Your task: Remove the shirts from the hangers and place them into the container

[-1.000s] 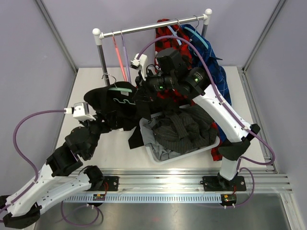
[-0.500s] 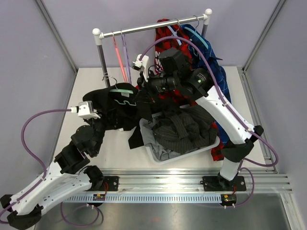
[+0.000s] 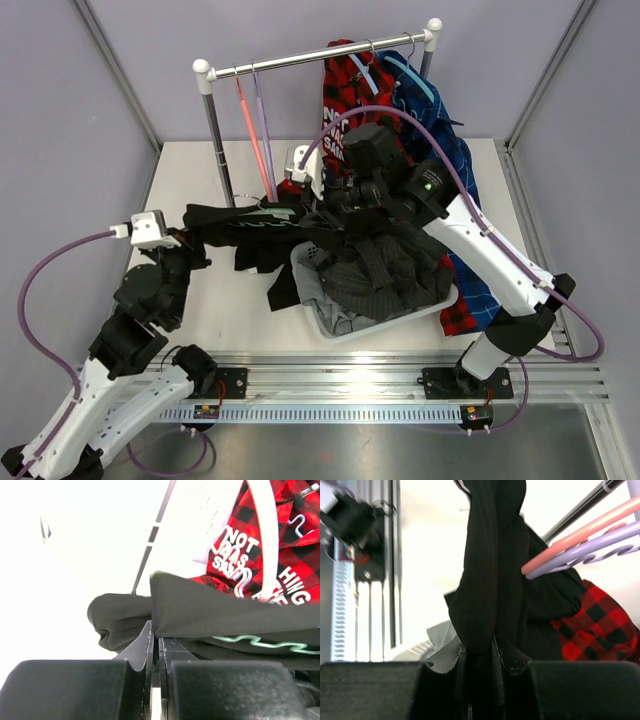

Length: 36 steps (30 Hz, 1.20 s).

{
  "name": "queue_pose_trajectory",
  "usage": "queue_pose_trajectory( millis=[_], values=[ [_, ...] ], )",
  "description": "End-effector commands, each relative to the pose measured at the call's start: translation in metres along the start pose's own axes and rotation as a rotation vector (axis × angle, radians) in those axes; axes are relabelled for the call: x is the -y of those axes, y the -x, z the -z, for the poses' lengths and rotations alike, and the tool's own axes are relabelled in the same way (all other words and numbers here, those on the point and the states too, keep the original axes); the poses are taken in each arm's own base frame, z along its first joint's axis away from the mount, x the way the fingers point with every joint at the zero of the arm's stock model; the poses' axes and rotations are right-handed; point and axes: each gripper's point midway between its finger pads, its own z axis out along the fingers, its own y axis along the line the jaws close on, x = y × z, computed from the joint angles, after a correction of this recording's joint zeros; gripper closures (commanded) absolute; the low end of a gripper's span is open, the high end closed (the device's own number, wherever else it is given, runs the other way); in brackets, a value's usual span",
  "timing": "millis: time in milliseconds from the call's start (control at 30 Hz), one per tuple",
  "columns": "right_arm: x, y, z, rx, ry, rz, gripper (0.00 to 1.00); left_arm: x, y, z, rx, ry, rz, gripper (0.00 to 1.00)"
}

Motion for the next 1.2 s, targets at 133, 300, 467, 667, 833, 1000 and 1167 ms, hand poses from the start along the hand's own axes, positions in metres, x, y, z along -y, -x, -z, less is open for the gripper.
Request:
queue_pose_trajectory(
  millis=[133, 300, 467, 667, 833, 1000, 1167],
  values=[
    [0.038, -0.014, 0.031, -0.045, -0.179, 0.228, 1.0, -0.054, 0.039, 0.032, -0.007, 0.191, -0.206, 1.0],
    [0.046, -0.014, 0.047, -0.054, -0.2, 0.279, 1.0, -0.067, 0.02, 0.037, -0.122, 0.232, -0.32, 1.0],
    [0.021, 0.011, 0.06, 0.055, -0.07, 0.276, 1.0, -0.059, -0.005, 0.022, -0.193, 0.228, -0.383, 1.0],
    [0.006, -0.005, 0.06, 0.02, 0.011, 0.321, 1.0, -0.05, 0.038, 0.021, -0.056, 0.206, -0.32, 1.0],
    [-0.012, -0.006, 0.059, 0.047, 0.096, 0.323, 1.0, -0.036, 0.034, 0.015, -0.087, 0.127, -0.388, 1.0],
    [-0.014, 0.006, 0.055, 0.084, 0.129, 0.295, 1.0, 0.003, -0.045, 0.001, -0.324, -0.095, -0.426, 0.9],
    [-0.016, 0.012, 0.058, 0.099, 0.138, 0.298, 1.0, 0.008, -0.064, 0.003, -0.367, -0.133, -0.409, 0.67]
  ],
)
